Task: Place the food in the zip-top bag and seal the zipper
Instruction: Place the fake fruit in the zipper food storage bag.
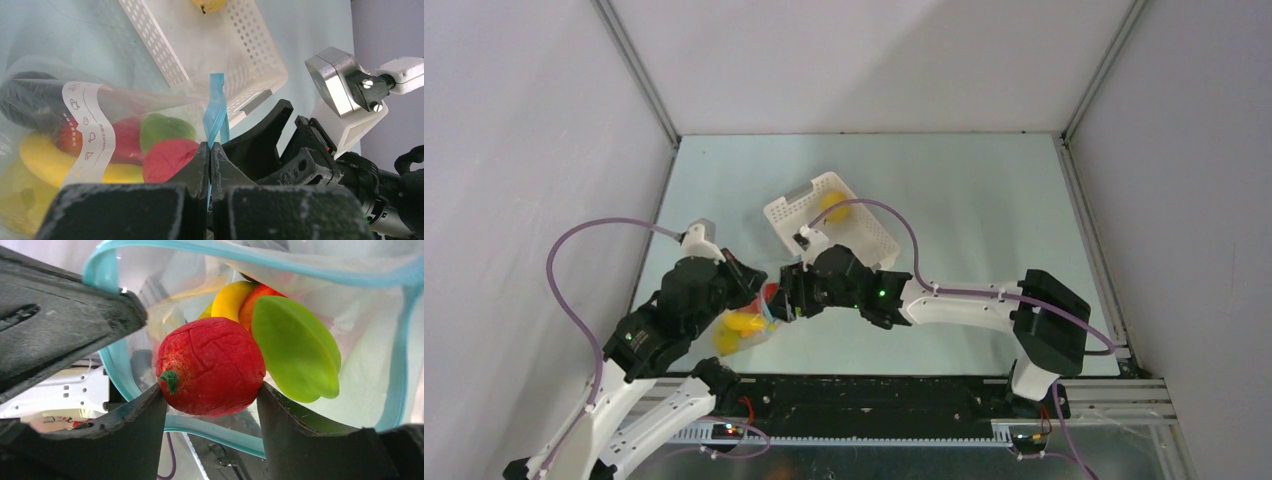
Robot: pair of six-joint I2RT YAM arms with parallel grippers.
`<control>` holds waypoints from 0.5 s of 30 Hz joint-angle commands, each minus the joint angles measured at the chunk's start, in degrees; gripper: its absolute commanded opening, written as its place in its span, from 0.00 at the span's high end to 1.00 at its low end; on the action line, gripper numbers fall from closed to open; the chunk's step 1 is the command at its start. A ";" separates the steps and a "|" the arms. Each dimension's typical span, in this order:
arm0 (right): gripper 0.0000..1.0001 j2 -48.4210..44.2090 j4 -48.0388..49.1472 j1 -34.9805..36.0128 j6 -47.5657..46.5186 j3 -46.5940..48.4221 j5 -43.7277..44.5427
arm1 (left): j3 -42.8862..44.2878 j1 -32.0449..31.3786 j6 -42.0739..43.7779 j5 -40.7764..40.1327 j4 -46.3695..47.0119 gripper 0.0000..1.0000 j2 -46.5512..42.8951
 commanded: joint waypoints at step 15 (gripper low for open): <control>0.13 0.95 -2.82 2.72 -10.58 8.57 4.43 | 1.83 -0.21 1.42 6.35 5.57 1.00 -2.13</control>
